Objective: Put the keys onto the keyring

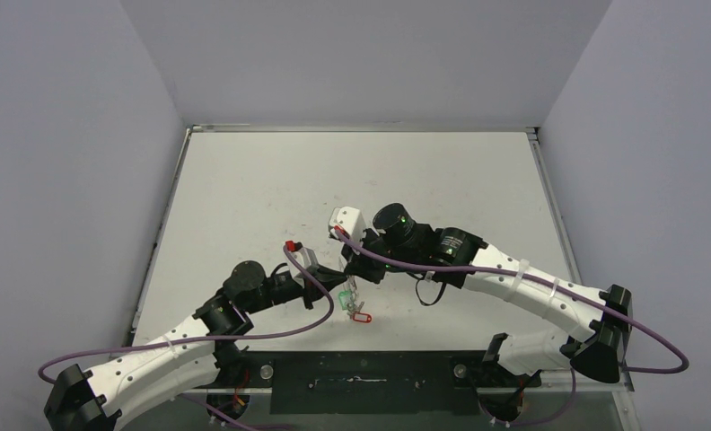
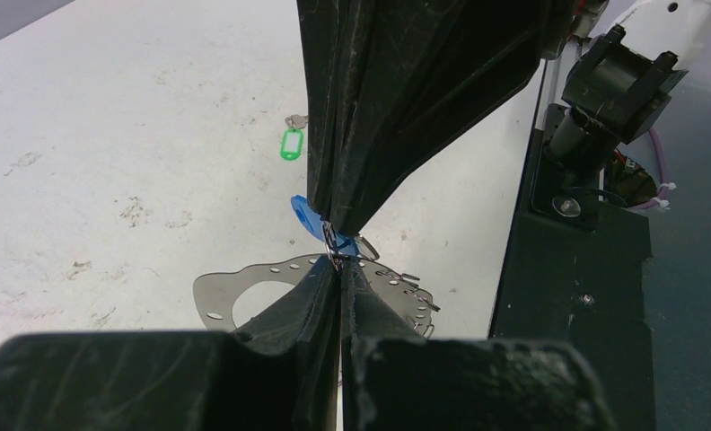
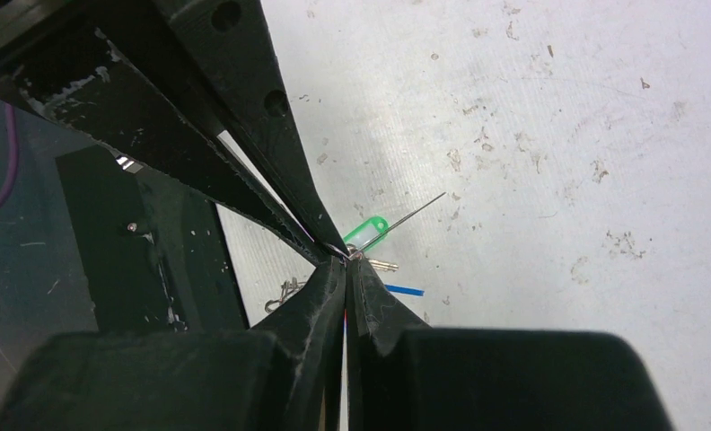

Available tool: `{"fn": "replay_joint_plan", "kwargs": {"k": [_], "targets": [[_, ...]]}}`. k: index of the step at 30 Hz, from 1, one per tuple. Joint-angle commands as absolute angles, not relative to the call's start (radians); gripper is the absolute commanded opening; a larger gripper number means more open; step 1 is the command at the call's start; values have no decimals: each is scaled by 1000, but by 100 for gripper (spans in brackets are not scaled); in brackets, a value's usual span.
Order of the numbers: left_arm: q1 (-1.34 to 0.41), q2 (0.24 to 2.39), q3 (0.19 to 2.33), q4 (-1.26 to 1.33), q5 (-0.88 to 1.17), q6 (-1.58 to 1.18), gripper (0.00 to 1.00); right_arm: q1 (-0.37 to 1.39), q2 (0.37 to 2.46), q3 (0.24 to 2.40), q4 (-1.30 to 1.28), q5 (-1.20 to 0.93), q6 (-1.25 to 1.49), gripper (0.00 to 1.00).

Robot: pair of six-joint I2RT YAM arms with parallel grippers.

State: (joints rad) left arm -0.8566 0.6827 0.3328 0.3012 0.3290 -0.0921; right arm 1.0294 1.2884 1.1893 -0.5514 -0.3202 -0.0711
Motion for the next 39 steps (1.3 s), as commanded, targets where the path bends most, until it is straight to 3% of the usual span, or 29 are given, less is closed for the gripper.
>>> {"fn": "replay_joint_plan", "kwargs": {"k": [1,11,15,19,21,30,39], "targets": [[-861,664,397,340,350,-84,0,1036,1284,1224,-533,-261,-79,0],[-860,664,396,340,350,-83,0,1036,1276,1218,-530,-234,-75,0],[-860,663,396,340,348,-81,0,1037,1265,1208,-518,-219,-67,26],[-860,660,394,337,349,-81,0,1033,1230,1183,-479,-174,-44,68],[-861,657,393,336,350,-81,0,1028,1207,1166,-458,-162,-37,76],[-861,637,386,326,351,-78,0,996,1074,1046,-331,-269,-61,85],[-861,615,379,307,381,-55,0,996,889,830,-152,-295,-229,82]]}}
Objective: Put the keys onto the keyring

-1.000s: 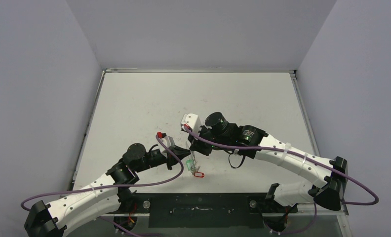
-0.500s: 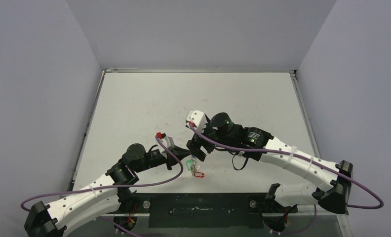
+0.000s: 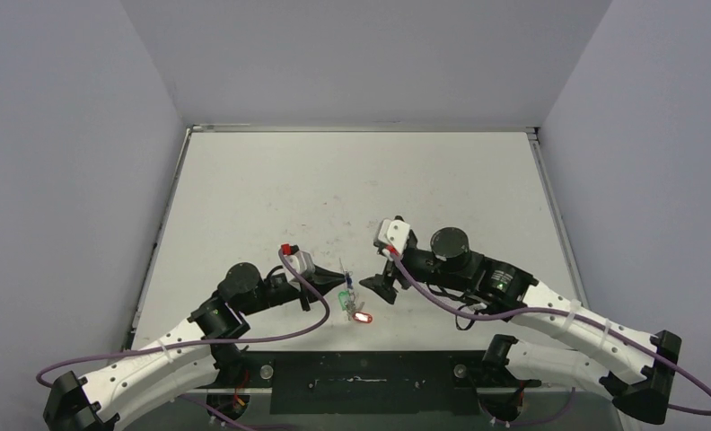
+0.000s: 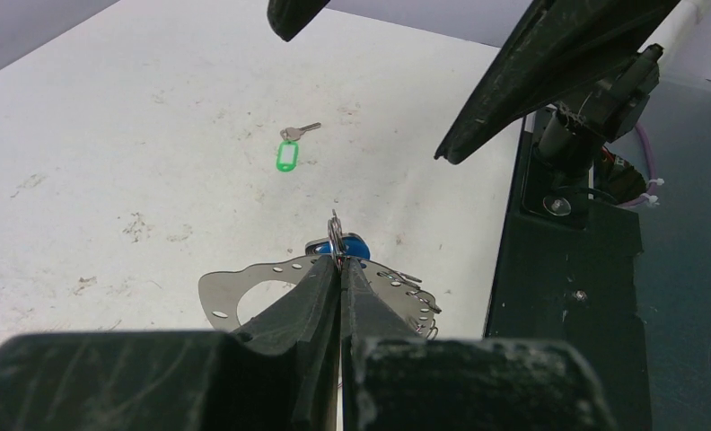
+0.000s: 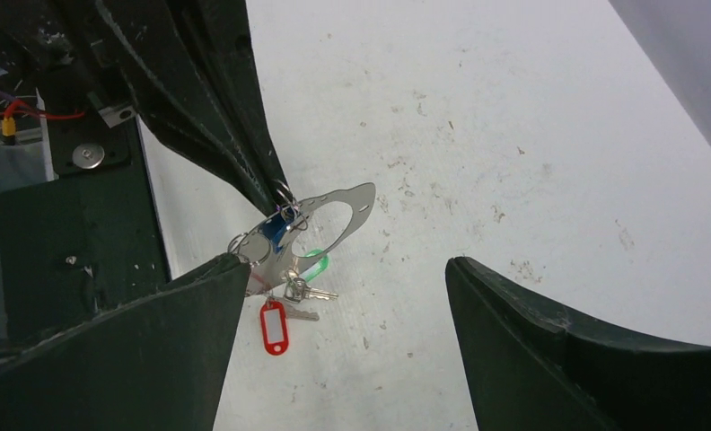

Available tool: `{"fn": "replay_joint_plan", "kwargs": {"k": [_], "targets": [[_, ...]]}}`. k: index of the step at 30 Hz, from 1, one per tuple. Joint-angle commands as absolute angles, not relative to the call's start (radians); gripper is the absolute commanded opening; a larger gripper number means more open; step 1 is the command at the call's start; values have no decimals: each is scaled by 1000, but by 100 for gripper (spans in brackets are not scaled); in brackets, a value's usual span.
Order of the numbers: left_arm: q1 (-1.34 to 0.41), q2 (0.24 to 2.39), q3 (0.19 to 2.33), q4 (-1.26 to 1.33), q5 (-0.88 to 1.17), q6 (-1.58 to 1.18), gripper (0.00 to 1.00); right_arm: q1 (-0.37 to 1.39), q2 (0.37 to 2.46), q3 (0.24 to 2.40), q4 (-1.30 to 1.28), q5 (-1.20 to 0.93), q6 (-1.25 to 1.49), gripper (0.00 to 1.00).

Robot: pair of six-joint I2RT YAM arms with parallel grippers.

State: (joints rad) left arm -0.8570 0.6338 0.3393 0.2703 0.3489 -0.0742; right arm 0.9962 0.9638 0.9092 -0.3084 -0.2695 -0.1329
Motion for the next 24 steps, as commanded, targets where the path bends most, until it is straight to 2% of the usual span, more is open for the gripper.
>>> {"fn": "replay_joint_plan", "kwargs": {"k": [1,6,11,18,24], "targets": [[-861,615,378,306,388,-49,0,996,874,802,-124,-300,-251,82],[-861,614,365,318,425,-26,0,997,855,711,-43,-403,-367,81],[-861,618,349,352,451,-24,0,995,920,736,-45,-463,-377,77],[-861,633,347,373,469,-28,0,979,958,732,40,-554,-351,53],[-861,645,351,380,481,-33,0,900,982,729,99,-704,-238,52]]}}
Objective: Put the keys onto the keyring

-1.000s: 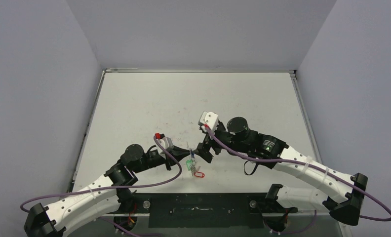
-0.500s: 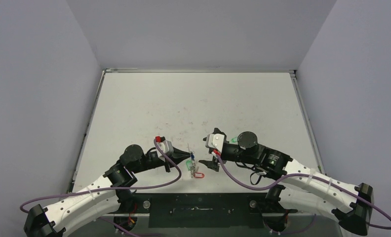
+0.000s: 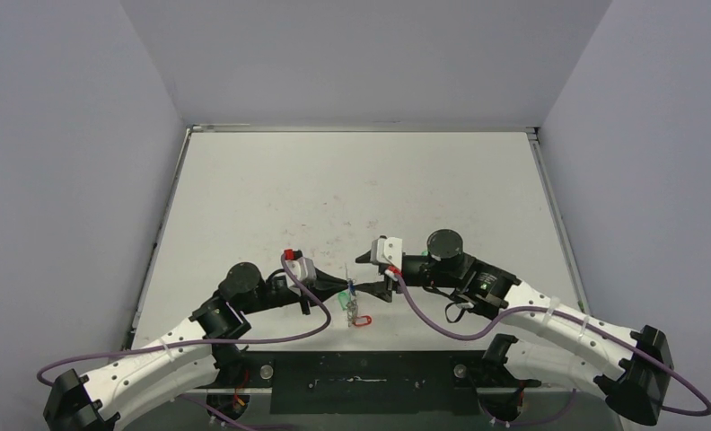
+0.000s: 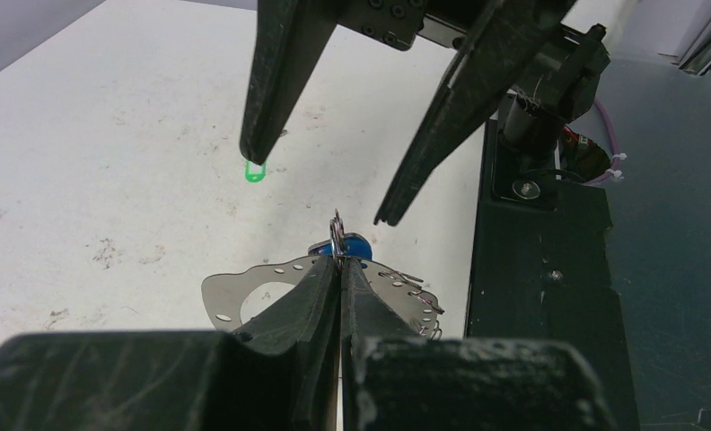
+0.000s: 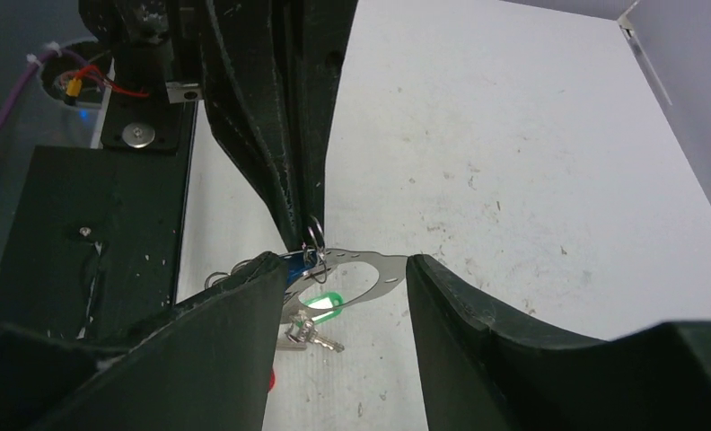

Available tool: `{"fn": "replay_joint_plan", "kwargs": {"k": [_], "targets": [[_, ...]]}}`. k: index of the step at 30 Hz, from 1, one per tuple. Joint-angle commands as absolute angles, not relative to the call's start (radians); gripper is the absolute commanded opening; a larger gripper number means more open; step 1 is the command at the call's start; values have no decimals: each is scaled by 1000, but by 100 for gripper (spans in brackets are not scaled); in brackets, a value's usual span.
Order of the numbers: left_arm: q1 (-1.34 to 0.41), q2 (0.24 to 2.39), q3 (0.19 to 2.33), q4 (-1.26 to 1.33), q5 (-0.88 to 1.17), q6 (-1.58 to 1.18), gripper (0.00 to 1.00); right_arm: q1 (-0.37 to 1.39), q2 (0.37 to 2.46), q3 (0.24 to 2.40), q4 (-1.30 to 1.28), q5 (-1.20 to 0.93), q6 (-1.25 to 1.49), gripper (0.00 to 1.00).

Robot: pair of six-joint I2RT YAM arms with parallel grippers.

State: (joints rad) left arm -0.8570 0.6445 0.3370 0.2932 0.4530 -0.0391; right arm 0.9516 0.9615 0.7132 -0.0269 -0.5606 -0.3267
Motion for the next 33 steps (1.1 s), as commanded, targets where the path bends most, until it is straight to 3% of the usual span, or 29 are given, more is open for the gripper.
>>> {"fn": "replay_joint_plan", "kwargs": {"k": [1,13,16,23,31,33], "targets": [[-861,646,352,381,482,-32,0,883,988,728,117,-735,-212,51],[-861,647,362,369,488,-23,0,841,1055,728,149,-900,-155,45],[-861,647,364,367,490,-22,0,841,1069,727,166,-909,-146,30],[-861,650,366,365,491,-19,0,839,1102,735,167,-934,-154,27],[-861,655,371,363,494,-13,0,834,1106,735,148,-929,-172,1],[-861,656,371,362,494,-11,0,833,1101,732,143,-926,-177,0]]}}
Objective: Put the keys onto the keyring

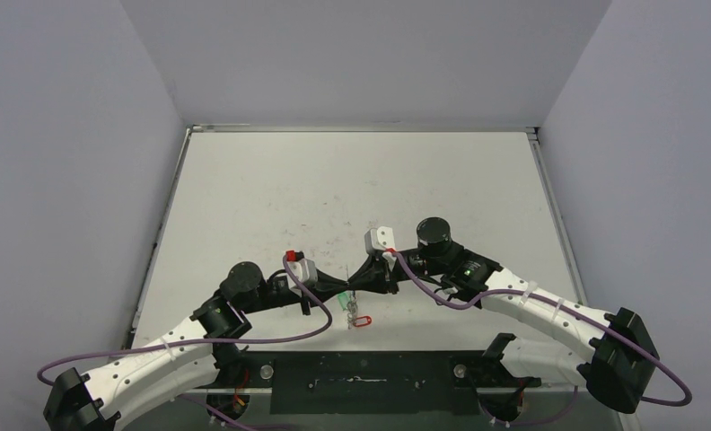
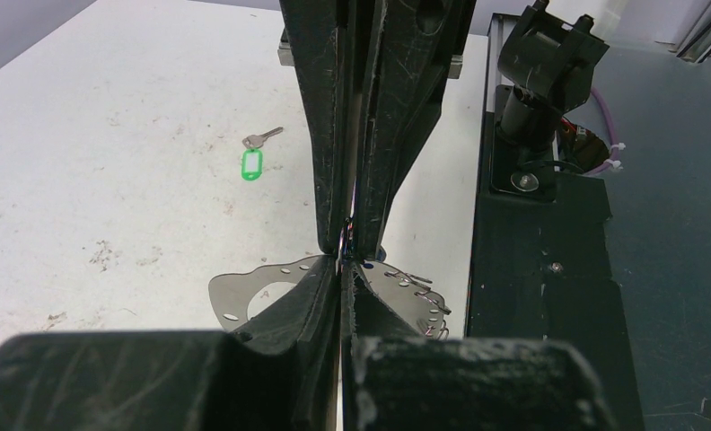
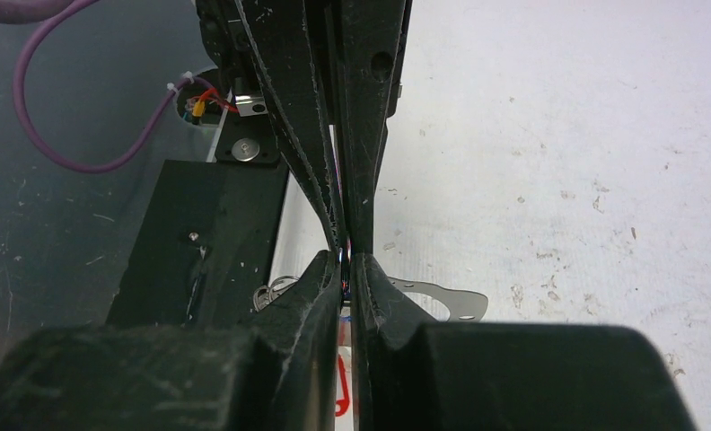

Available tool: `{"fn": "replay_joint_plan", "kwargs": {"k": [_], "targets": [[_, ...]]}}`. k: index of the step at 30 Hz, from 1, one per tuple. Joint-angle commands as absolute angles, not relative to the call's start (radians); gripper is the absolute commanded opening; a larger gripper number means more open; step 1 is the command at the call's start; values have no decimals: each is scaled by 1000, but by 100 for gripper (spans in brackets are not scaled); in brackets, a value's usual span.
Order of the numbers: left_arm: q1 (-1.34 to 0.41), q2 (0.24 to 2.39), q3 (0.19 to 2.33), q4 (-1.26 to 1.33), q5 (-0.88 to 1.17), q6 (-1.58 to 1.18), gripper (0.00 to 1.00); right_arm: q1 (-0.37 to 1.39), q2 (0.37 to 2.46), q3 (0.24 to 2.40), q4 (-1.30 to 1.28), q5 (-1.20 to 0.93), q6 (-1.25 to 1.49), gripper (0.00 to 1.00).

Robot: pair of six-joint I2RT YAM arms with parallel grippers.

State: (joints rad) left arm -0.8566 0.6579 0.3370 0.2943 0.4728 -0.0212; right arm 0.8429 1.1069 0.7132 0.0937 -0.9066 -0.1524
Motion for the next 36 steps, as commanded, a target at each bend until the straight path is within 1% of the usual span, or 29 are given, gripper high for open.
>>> {"fn": "replay_joint_plan", "kwargs": {"k": [1,2,6,10,12,13,15,19,22,28,31,32,36], "targets": [[-861,655,371,363,494,-10,0,834,1099,733,141,-923,-179,0],[-861,655,371,363,494,-9,0,833,1098,733,135,-920,-181,1],[-861,655,371,362,494,-9,0,830,1096,742,97,-911,-201,15],[-861,654,371,363,494,-9,0,823,1093,747,68,-915,-224,25],[-861,654,370,364,494,-8,0,821,1091,747,66,-924,-230,36],[-861,654,370,363,494,-8,0,820,1088,747,65,-928,-232,38],[-861,653,370,361,494,-9,0,819,1084,747,64,-934,-237,39],[-861,652,370,361,494,-8,0,816,1079,744,70,-944,-241,37],[-861,653,370,361,495,-10,0,812,1078,740,76,-941,-238,33],[-861,651,370,360,495,-11,0,806,1067,723,121,-926,-207,14],[-861,649,370,359,495,-10,0,805,1058,715,133,-914,-198,1],[-861,649,368,359,495,-9,0,805,1056,714,134,-910,-198,0],[-861,646,370,359,491,-9,0,804,1054,722,103,-889,-206,0]]}}
